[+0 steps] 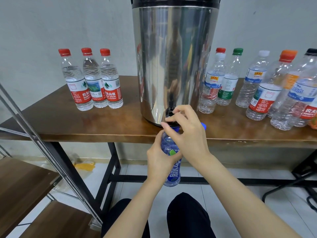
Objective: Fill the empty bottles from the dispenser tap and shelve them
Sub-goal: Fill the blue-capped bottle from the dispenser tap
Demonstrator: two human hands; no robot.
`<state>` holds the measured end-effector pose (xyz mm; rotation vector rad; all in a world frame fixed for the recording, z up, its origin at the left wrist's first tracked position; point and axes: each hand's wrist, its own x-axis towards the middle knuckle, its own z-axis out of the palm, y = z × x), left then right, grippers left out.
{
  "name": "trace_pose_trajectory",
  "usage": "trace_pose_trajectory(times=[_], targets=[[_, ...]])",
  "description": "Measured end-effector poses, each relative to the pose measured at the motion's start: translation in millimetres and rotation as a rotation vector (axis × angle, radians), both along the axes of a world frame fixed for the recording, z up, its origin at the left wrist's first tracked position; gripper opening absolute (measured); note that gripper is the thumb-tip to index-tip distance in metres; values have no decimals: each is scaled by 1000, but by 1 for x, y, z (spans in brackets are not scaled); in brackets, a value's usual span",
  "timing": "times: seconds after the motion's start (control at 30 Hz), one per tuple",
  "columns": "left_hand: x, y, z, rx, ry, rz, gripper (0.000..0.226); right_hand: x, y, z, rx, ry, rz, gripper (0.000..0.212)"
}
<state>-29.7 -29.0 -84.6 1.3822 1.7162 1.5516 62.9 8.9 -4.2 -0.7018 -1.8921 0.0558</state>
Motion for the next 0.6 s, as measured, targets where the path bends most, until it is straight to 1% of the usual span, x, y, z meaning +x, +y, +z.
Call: trace_pose_trajectory(times=[0.1, 0.2, 0.33, 0.43, 0.5, 0.6], targets=[[0, -2, 1, 5, -10, -8, 79, 5, 3, -5, -132, 56, -4, 29], [0, -3, 3, 27, 4, -8, 75, 15, 7, -7, -87, 57, -10, 28], [0, -4, 3, 57, 4, -10, 72, 28, 19, -5, -47, -21, 47, 28], [0, -2, 0, 69, -9, -8, 72, 37, 31, -1, -109, -59, 91, 30], [0, -2, 0, 71, -11, -8, 73, 39, 34, 0, -155, -43, 131, 28], [0, -2, 0, 69, -9, -9, 72, 38, 34, -2, -162, -12, 154, 26]])
